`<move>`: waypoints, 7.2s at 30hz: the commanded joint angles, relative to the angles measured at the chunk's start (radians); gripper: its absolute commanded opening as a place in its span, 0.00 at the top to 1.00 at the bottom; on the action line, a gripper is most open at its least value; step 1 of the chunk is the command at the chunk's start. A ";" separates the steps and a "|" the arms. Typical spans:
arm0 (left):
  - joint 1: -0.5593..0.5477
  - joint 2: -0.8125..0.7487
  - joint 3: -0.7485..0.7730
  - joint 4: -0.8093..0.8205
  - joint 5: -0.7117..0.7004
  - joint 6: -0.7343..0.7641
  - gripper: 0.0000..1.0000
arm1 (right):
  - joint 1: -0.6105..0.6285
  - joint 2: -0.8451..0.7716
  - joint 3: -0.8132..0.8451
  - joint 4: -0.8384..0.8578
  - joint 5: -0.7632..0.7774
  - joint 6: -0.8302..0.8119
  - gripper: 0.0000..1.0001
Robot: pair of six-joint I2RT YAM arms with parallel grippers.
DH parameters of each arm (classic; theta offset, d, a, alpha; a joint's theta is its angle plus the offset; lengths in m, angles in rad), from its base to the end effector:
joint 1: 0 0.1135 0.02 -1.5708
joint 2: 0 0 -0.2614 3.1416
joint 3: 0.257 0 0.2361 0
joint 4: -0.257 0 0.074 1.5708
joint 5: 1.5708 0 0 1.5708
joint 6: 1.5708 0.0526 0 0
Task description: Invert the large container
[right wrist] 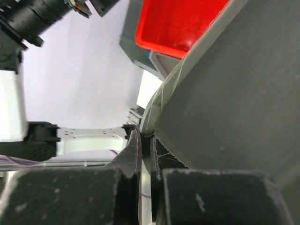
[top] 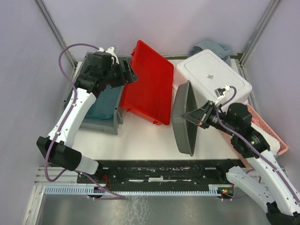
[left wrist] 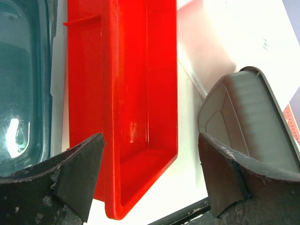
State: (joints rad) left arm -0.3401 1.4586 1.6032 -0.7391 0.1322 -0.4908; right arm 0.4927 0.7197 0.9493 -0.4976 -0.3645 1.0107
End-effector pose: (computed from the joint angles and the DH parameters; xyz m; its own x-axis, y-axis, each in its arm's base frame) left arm 0.2923 -0.1108 0.3949 -0.6701 -0.2585 -0.6958 0.1336 0.8801 -0.4556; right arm 0.1241 0.0879 0.3636 -0.7549 0.4931 -0.4323 -0.1980 0.4571 0.8671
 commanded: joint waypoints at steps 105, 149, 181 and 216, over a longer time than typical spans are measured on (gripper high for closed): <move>-0.062 0.048 0.132 -0.108 -0.362 -0.008 0.09 | -0.165 1.713 1.565 -0.320 0.524 -0.505 0.69; -0.057 0.046 0.170 -0.139 -0.464 0.043 0.07 | -0.151 0.982 0.842 -0.109 0.423 -0.497 0.18; 0.258 -0.025 -0.152 0.157 0.230 -0.096 0.12 | 0.154 1.349 1.372 -0.218 0.223 -0.154 0.01; 0.337 -0.060 -0.355 0.570 0.690 -0.341 0.17 | 0.202 1.641 1.620 -0.124 0.179 0.114 0.80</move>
State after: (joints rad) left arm -0.0040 1.4479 1.2030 -0.2050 0.7727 -0.7963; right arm 0.6907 2.4023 2.5412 -0.6792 -0.1837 1.1244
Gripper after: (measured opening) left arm 0.818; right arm 0.319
